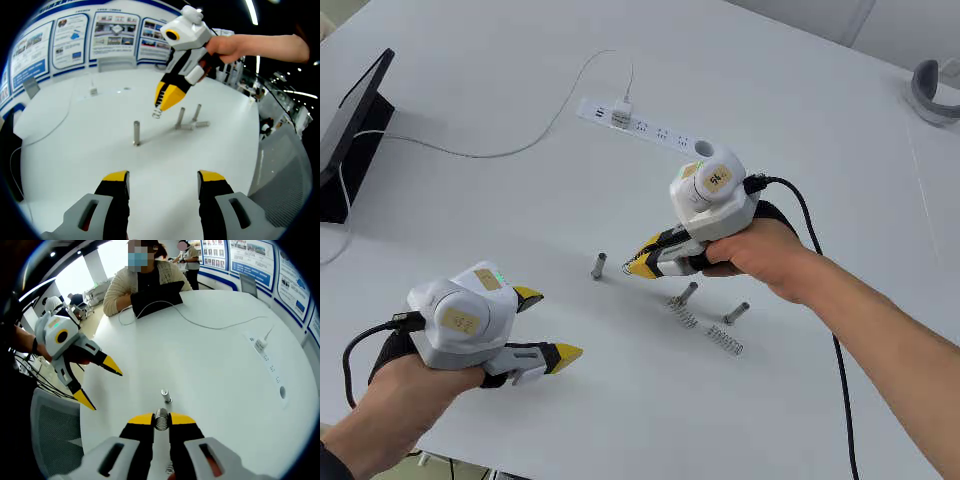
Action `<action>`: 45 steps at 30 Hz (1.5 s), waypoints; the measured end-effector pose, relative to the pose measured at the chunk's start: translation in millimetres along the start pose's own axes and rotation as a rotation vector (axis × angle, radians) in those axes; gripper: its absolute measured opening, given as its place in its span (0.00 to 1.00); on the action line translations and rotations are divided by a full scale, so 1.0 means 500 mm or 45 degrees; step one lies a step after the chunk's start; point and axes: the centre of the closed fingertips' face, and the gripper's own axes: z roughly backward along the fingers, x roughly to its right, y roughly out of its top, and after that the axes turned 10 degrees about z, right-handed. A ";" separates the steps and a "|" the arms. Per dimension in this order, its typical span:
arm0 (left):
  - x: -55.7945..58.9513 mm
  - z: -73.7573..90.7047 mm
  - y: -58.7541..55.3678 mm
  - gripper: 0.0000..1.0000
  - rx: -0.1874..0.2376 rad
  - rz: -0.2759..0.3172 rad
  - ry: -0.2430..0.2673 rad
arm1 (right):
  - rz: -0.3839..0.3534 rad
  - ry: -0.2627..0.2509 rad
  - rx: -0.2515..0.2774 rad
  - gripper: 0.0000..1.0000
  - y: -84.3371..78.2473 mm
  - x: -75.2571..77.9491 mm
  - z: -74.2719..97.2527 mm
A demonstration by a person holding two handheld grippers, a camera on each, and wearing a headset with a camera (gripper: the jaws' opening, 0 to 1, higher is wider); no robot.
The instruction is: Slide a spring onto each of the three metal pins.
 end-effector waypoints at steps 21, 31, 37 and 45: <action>-0.024 0.016 0.010 0.61 0.018 0.032 0.034 | 0.043 0.023 -0.009 0.12 0.035 0.019 -0.027; -0.027 0.019 0.006 0.61 0.018 0.051 0.037 | 0.071 0.041 -0.022 0.12 0.047 0.016 -0.044; -0.027 0.023 0.001 0.61 0.017 0.061 0.038 | 0.084 0.060 -0.042 0.12 0.043 0.009 -0.057; -0.032 0.025 -0.007 0.61 0.013 0.072 0.043 | 0.093 0.063 -0.055 0.12 0.043 0.011 -0.064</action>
